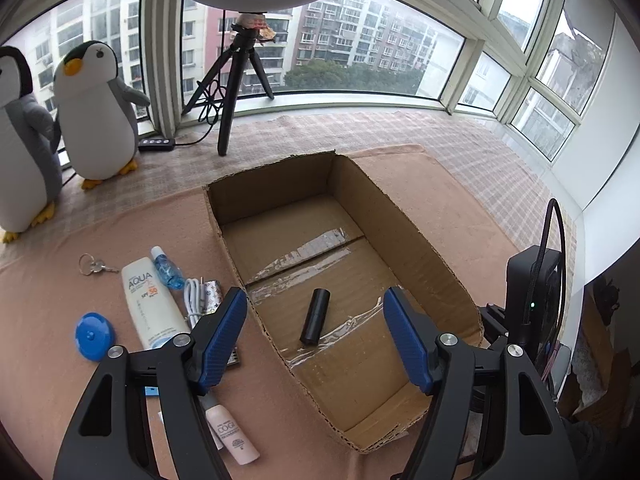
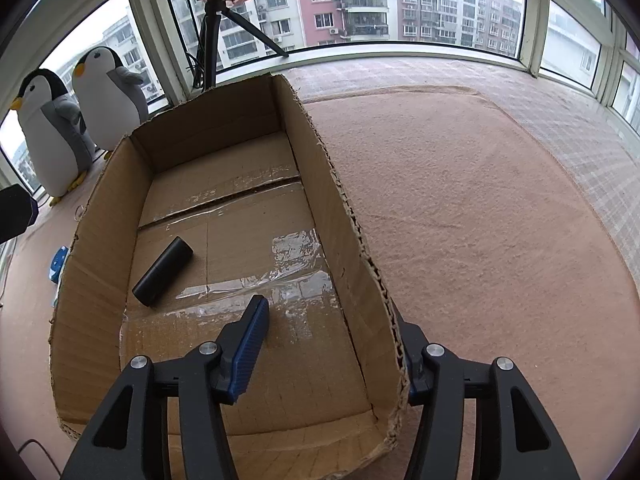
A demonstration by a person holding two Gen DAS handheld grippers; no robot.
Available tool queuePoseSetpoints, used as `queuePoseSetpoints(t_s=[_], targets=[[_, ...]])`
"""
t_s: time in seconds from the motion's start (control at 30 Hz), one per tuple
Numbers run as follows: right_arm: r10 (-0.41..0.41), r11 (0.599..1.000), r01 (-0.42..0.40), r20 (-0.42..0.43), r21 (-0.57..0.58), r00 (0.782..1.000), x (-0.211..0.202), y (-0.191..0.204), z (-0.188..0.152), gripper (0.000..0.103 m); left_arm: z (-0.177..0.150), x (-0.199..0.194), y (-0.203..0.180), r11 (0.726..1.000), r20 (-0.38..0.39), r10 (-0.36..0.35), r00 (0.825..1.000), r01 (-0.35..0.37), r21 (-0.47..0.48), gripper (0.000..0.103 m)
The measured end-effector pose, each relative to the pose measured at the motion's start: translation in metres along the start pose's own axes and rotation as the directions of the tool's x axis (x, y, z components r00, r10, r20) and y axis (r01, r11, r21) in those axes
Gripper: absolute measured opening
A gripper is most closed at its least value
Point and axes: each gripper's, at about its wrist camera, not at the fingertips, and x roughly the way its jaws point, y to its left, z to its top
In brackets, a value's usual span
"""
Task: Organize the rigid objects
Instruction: 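Move the left tool to the white AC adapter and grasp it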
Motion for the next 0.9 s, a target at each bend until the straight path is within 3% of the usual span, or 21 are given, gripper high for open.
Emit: queuePoseSetpoints(t_s=[0.27, 0.6, 0.9], targets=[[0.001, 1.000, -0.001, 0.003, 0.001, 1.000, 0.001, 0.000, 0.000, 0.052, -0.016, -0.027, 0.047, 0.996, 0.013, 0.059, 0.998, -0.058, -0.074, 0.071], [-0.003, 1.000, 0.003, 0.006, -0.006, 1.000, 0.001, 0.000, 0.000, 0.053, -0.065, -0.049, 0.115, 0.966, -0.045, 0.153, 0.987, -0.159, -0.202, 0.071], [-0.011, 1.000, 0.011, 0.009, -0.012, 1.000, 0.001, 0.001, -0.001, 0.054, -0.092, -0.036, 0.121, 0.952, -0.115, 0.142, 0.983, -0.167, -0.255, 0.071]])
